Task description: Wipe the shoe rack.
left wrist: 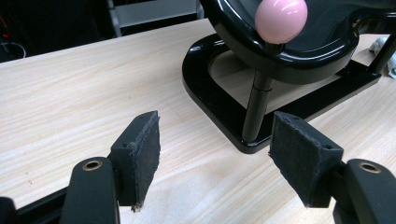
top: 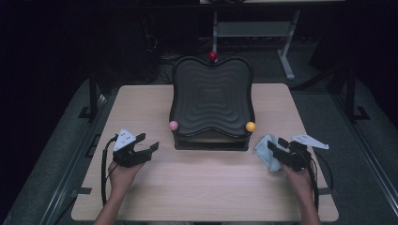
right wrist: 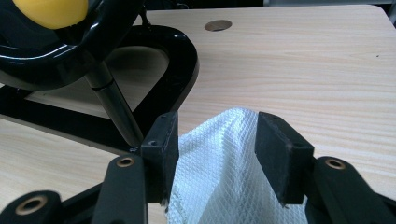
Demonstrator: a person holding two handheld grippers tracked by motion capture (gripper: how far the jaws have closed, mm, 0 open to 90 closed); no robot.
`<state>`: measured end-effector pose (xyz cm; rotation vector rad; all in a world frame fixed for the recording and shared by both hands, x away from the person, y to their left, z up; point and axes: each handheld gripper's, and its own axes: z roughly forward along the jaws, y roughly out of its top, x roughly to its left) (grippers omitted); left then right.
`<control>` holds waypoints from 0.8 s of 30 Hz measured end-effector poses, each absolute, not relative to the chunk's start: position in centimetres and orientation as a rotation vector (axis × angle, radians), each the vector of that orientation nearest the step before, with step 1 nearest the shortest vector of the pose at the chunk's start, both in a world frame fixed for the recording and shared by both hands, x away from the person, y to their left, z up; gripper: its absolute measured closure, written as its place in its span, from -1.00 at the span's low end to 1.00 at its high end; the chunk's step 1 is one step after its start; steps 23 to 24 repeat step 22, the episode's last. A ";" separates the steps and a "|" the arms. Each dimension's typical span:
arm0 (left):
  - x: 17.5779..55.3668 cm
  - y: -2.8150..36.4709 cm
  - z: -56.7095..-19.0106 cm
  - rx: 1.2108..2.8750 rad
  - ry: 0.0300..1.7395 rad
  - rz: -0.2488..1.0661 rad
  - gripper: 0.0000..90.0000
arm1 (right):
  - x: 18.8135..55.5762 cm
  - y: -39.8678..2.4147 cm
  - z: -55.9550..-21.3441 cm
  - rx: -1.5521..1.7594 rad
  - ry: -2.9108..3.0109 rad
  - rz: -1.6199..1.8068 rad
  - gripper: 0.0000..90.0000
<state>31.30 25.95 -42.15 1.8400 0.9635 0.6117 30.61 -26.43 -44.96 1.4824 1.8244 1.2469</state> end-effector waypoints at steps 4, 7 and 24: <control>31.2 26.3 -42.4 1.845 0.974 0.606 -0.27 | 30.5 -26.4 -44.9 1.478 1.828 1.250 0.09; 31.1 26.6 -42.6 1.839 0.981 0.604 -0.27 | 30.5 -26.4 -44.9 1.477 1.829 1.249 0.08; 30.8 26.6 -43.1 1.845 0.988 0.601 -0.33 | 30.3 -26.4 -44.8 1.469 1.851 1.253 0.00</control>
